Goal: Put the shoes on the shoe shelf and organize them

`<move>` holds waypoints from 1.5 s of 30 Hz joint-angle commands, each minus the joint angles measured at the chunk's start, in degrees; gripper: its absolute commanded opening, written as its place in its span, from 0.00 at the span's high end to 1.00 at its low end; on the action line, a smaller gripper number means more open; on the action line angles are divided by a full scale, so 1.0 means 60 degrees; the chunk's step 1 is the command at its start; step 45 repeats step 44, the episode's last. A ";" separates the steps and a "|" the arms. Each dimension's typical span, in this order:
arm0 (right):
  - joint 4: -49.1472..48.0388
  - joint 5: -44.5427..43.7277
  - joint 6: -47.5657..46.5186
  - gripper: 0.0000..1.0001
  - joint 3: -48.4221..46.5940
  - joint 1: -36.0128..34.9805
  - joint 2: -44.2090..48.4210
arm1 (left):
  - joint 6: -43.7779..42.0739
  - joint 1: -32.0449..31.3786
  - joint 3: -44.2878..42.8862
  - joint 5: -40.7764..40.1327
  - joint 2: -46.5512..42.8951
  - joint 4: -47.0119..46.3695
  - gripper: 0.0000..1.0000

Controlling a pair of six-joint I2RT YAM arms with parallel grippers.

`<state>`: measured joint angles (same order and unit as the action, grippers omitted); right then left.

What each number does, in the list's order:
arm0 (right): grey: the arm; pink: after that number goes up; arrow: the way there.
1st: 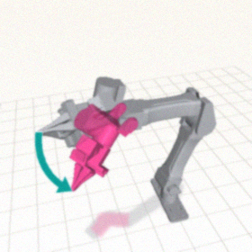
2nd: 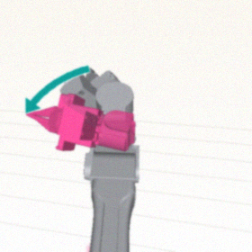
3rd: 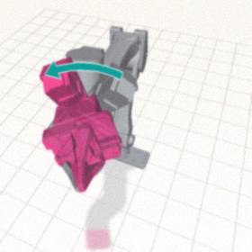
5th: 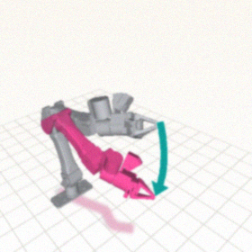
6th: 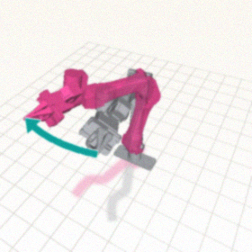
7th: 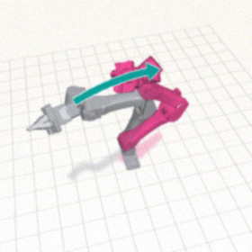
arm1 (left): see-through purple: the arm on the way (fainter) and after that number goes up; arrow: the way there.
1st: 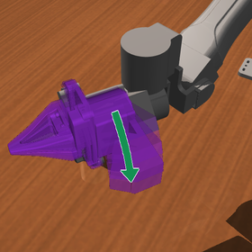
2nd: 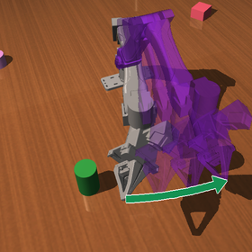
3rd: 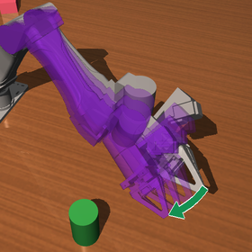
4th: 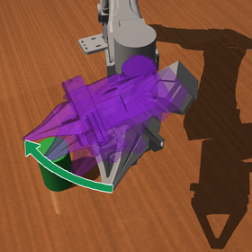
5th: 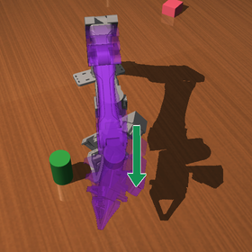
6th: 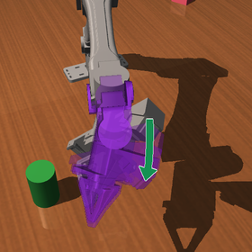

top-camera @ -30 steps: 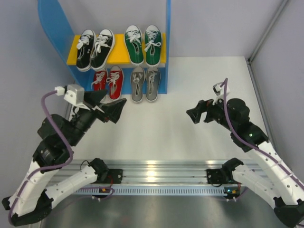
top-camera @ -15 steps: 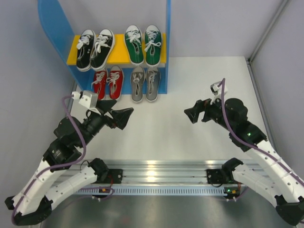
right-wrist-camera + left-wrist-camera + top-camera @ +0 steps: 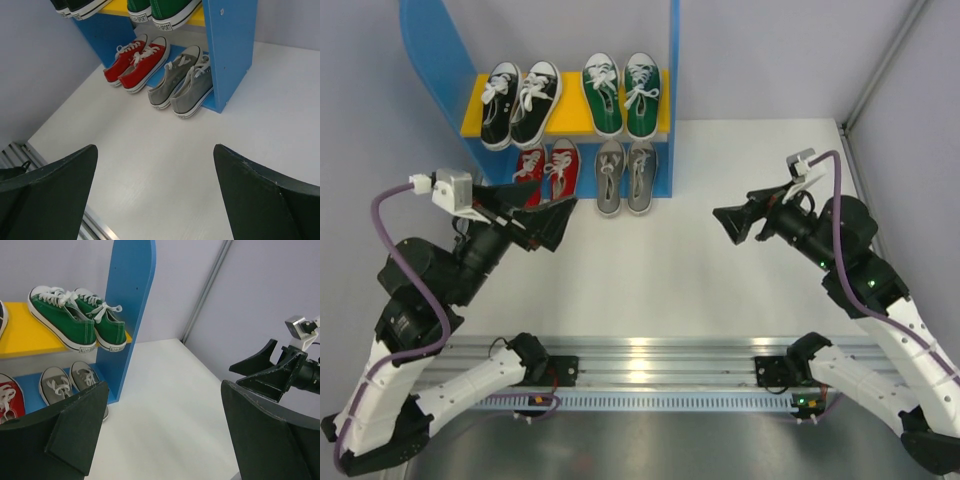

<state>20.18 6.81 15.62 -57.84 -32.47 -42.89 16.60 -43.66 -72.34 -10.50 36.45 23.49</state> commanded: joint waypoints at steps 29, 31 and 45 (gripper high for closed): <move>0.0841 -0.0549 -0.0230 0.01 -0.2093 -0.0155 -0.0966 | -0.0892 -0.0019 -0.1040 -0.2820 -0.0771 0.1213 0.01; 0.0840 -0.0476 -0.0186 0.01 -0.2049 -0.0155 -0.0995 | -0.0746 -0.0018 -0.0996 -0.2805 -0.0918 0.1198 0.01; 0.0562 -0.0241 -0.0040 0.00 -0.2151 -0.0155 -0.0996 | -0.0511 -0.0018 -0.0908 -0.2761 -0.1079 0.1271 0.01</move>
